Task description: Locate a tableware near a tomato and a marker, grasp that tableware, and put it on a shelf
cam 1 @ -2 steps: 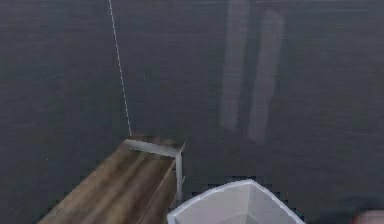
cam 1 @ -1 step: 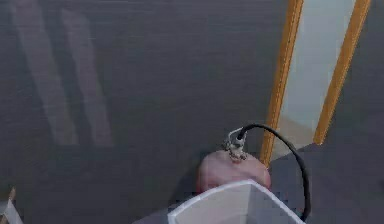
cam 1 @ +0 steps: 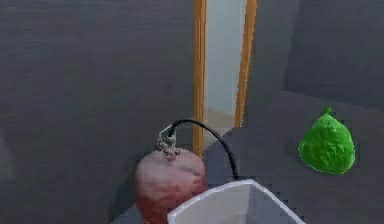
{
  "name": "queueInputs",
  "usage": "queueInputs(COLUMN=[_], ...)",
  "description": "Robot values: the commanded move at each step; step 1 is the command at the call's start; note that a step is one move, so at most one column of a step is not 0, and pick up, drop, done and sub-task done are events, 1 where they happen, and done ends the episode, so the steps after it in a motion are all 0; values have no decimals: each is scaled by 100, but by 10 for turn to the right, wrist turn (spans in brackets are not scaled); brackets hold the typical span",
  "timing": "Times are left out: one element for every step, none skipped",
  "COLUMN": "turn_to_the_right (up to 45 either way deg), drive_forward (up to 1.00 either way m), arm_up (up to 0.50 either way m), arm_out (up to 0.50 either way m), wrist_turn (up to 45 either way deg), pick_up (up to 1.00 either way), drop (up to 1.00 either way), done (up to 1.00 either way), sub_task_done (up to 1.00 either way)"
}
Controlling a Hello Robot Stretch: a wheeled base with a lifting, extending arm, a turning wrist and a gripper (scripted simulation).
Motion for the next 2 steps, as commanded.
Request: queueInputs(turn_to_the_right=[-450,-450], drive_forward=[0,0], arm_up=[0,0], arm_out=[0,0], wrist_turn=[0,0], pick_up=[0,0], drop=[0,0], done=[0,0], sub_task_done=[0,0])
